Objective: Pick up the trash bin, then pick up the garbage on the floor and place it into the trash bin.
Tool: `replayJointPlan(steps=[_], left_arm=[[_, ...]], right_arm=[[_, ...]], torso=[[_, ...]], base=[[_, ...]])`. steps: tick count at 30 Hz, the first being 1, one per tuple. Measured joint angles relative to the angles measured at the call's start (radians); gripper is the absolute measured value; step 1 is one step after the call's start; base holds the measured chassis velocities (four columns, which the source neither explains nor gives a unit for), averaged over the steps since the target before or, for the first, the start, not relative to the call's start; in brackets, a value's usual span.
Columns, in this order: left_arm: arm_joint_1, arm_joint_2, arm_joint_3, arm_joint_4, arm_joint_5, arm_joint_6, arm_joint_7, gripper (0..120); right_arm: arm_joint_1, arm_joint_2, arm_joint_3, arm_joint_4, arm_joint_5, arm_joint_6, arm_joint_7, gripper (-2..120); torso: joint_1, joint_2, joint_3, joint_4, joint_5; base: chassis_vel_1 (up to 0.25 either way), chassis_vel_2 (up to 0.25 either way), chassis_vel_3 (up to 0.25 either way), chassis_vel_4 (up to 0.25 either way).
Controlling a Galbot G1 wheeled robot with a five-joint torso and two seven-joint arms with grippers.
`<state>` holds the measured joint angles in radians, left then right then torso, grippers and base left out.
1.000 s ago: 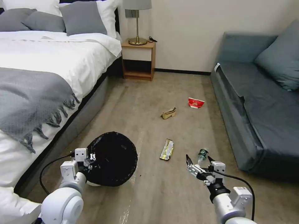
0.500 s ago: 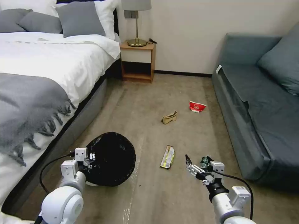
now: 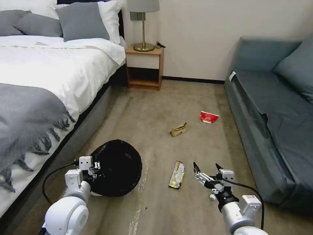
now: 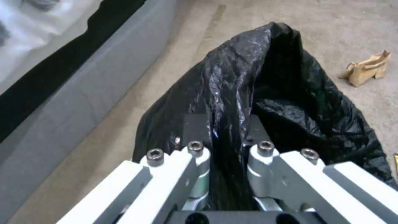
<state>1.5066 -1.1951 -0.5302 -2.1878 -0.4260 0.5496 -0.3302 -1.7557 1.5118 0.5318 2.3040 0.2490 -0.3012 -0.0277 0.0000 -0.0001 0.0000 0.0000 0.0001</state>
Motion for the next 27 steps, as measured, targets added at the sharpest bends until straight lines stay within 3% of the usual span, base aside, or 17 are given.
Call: replayJointPlan(steps=[19, 27], left_arm=[[-0.004, -0.004, 0.004, 0.011, 0.004, -0.007, 0.008, 7], [-0.013, 0.009, 0.006, 0.025, 0.001, -0.041, 0.04, 7]], right_arm=[[-0.003, -0.005, -0.008, -0.023, -0.01, 0.012, -0.009, 100], [0.006, -0.038, 0.001, -0.044, -0.015, 0.012, -0.011, 100]], torso=[[0.0, 0.0, 0.0, -0.0001, -0.0001], [0.0, 0.0, 0.0, 0.0, 0.0001]], base=[[-0.103, 0.107, 0.105, -0.107], [-0.08, 0.099, 0.106, -0.093]])
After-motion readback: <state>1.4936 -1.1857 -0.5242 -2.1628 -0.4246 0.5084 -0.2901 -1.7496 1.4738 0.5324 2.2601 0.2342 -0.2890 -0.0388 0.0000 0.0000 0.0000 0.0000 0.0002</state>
